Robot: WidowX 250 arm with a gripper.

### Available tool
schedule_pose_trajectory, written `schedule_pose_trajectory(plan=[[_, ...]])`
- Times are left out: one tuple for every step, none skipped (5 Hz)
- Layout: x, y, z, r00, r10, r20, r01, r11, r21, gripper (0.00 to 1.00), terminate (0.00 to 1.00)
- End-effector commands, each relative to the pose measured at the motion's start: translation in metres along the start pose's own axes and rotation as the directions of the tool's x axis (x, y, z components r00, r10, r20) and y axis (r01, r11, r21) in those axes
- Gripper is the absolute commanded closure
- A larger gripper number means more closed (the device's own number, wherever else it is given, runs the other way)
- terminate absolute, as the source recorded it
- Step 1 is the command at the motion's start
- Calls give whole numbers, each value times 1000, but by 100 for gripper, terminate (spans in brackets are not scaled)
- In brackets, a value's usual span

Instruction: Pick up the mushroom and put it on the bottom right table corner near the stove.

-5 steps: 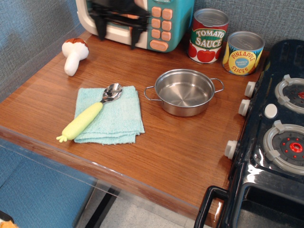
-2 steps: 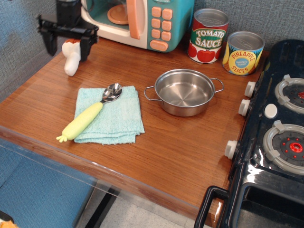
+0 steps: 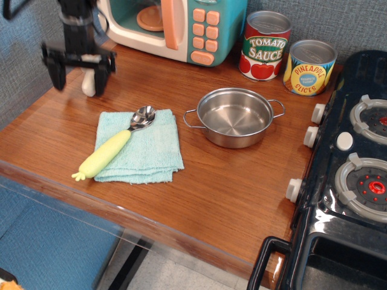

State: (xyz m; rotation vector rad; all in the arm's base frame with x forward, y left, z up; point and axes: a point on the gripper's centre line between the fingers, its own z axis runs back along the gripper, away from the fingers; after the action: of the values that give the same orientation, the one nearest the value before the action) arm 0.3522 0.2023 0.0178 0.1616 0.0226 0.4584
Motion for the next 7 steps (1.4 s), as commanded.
schedule_pose_trajectory(plan=[[4, 5, 16, 998, 12, 60, -12, 1000, 4, 0, 0], [2, 2, 34, 992, -1, 124, 2, 1000, -7, 100, 0], [-6, -12, 66, 979, -51, 199, 56, 998, -16, 100, 0], [-33, -47, 107, 954, -128, 271, 144, 989, -41, 100, 0], [-79, -75, 118, 931, -231, 281, 258, 964, -61, 100, 0], [-128, -104, 105, 900, -355, 255, 378, 925, -46, 100, 0], [-160, -141, 91, 848, -463, 257, 479, 878, 3, 100, 0]])
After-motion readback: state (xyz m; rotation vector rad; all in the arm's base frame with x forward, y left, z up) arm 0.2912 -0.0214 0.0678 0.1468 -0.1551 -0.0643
